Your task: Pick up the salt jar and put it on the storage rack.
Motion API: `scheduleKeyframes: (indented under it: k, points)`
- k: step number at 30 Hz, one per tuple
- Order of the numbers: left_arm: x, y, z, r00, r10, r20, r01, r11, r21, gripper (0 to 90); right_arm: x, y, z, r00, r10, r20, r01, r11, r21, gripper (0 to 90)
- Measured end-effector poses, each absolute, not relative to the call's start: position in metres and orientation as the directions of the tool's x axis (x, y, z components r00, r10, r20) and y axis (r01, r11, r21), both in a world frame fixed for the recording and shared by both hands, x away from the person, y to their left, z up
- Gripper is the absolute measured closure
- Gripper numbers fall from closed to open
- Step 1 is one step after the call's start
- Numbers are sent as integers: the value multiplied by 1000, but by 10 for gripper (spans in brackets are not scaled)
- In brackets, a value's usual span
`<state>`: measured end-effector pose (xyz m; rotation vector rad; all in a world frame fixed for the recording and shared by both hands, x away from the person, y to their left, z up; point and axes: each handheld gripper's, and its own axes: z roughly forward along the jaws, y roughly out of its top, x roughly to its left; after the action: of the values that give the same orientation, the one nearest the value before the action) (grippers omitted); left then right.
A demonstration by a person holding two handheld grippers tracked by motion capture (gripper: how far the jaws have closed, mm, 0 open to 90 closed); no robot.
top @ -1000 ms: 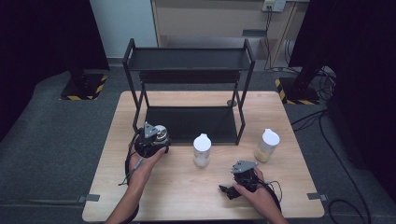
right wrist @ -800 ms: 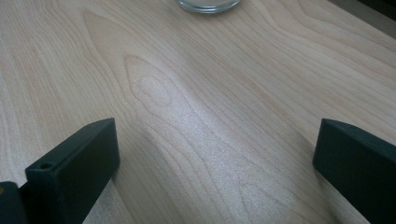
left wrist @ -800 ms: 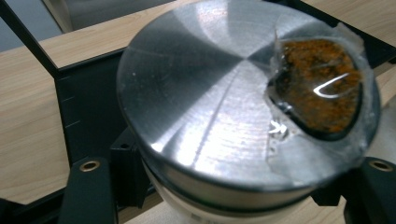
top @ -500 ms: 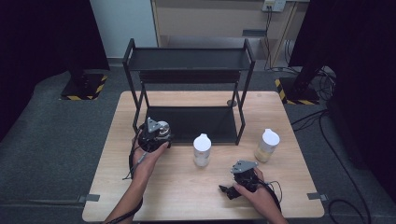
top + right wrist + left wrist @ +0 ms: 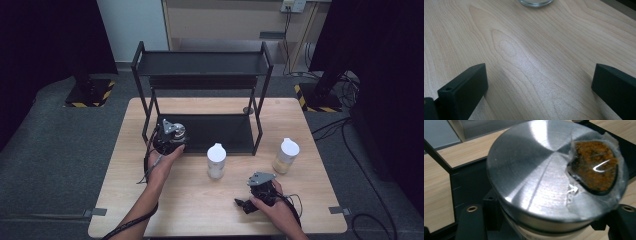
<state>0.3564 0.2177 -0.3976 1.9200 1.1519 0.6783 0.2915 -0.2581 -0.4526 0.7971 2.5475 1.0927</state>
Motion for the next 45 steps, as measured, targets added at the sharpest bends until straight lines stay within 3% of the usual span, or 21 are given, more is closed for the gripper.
scheduleKeyframes:
  k: [21, 45]
  points:
    - [387, 215, -412, 420, 906, 50, 507, -279, 816, 298, 291, -259, -453, -819, 573, -19, 381, 568, 729, 10]
    - [395, 220, -420, 399, 917, 3, 527, -232, 818, 298, 290, -259, -453, -819, 573, -19, 380, 568, 730, 10]
